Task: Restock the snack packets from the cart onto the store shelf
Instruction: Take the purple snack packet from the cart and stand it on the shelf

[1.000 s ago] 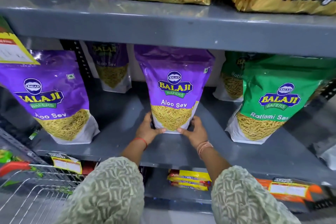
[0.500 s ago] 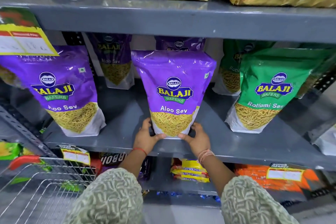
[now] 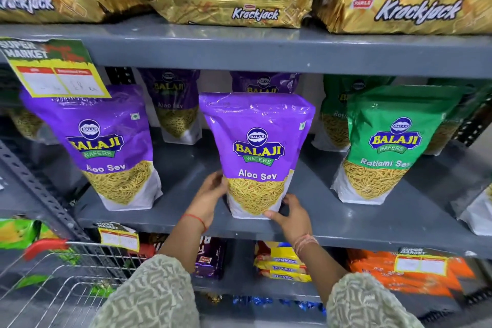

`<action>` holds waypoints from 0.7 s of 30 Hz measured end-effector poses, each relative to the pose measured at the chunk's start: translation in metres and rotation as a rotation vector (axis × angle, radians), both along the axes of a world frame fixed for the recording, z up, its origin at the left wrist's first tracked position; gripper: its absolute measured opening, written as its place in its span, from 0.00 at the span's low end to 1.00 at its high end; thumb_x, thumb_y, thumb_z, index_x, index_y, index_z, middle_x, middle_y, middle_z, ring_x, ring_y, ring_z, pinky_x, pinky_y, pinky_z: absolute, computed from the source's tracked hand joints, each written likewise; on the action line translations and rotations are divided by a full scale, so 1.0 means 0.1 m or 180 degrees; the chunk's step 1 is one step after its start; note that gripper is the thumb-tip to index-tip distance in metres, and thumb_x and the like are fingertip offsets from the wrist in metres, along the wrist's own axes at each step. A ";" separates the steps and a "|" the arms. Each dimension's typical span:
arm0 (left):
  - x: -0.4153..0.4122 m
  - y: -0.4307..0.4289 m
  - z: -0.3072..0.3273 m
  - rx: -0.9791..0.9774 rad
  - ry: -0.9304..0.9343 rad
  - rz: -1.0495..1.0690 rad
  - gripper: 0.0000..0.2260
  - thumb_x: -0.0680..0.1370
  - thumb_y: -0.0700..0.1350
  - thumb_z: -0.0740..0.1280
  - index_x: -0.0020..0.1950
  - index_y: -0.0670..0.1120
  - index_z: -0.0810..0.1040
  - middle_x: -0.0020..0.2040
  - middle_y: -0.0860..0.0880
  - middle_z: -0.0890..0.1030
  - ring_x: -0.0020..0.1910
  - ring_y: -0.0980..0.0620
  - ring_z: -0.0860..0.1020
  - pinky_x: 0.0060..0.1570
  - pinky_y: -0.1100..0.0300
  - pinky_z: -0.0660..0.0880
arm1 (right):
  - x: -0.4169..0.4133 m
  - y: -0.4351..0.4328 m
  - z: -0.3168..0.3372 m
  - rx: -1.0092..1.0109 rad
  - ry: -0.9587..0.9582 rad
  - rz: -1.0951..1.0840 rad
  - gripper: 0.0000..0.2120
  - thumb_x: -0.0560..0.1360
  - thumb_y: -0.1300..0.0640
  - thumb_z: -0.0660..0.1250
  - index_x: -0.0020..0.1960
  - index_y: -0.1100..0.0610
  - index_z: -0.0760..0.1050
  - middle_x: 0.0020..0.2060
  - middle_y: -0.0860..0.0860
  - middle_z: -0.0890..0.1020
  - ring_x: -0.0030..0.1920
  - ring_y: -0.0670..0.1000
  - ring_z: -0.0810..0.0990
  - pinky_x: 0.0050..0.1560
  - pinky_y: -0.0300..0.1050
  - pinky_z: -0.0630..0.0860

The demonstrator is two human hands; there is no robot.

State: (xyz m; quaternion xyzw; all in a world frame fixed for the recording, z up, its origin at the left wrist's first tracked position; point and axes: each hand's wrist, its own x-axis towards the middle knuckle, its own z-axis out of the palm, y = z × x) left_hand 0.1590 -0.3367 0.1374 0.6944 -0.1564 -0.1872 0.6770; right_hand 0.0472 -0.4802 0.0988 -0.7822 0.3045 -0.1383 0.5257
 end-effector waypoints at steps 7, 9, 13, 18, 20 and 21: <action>0.25 -0.08 0.60 -0.1420 0.0047 -0.0050 0.04 0.68 0.41 0.71 0.41 0.47 0.78 0.33 0.56 0.85 0.33 0.61 0.81 0.36 0.68 0.78 | 0.00 0.01 0.03 0.0045 -0.0018 0.0033 0.25 0.66 0.55 0.73 0.59 0.58 0.69 0.58 0.57 0.79 0.58 0.58 0.76 0.60 0.52 0.72; 0.30 -0.11 0.62 -0.1386 -0.0043 0.0261 0.08 0.72 0.33 0.65 0.40 0.46 0.73 0.29 0.57 0.84 0.29 0.63 0.79 0.34 0.70 0.77 | 0.00 0.01 0.03 0.0058 -0.0018 0.0028 0.25 0.66 0.56 0.74 0.59 0.59 0.69 0.58 0.57 0.79 0.58 0.58 0.76 0.60 0.52 0.72; 0.38 -0.11 0.68 -0.1095 -0.0518 0.0637 0.14 0.70 0.26 0.64 0.35 0.46 0.71 0.24 0.59 0.81 0.26 0.65 0.75 0.33 0.74 0.74 | 0.01 0.01 0.03 0.0062 0.0022 0.0027 0.25 0.66 0.55 0.74 0.59 0.58 0.69 0.58 0.57 0.79 0.58 0.59 0.76 0.60 0.53 0.72; 0.34 -0.06 0.60 -0.1112 -0.0440 0.0383 0.12 0.66 0.32 0.68 0.42 0.47 0.74 0.29 0.59 0.83 0.31 0.65 0.78 0.36 0.72 0.76 | 0.01 -0.01 0.01 0.0030 0.0050 0.0044 0.26 0.65 0.54 0.74 0.60 0.58 0.69 0.58 0.57 0.79 0.58 0.58 0.76 0.60 0.54 0.73; 0.27 -0.03 0.38 -0.0786 -0.0209 -0.0068 0.18 0.64 0.34 0.69 0.52 0.44 0.73 0.38 0.56 0.84 0.38 0.63 0.81 0.39 0.70 0.77 | 0.01 -0.01 0.01 0.0018 0.0058 0.0049 0.26 0.66 0.54 0.73 0.60 0.58 0.69 0.58 0.57 0.79 0.58 0.58 0.76 0.60 0.53 0.73; 0.22 -0.02 0.23 -0.0492 -0.0115 -0.0296 0.26 0.62 0.34 0.72 0.58 0.43 0.70 0.44 0.53 0.83 0.44 0.60 0.81 0.43 0.68 0.78 | 0.01 -0.01 0.00 0.0006 0.0067 0.0051 0.26 0.66 0.53 0.73 0.60 0.58 0.69 0.58 0.57 0.79 0.58 0.58 0.76 0.60 0.53 0.73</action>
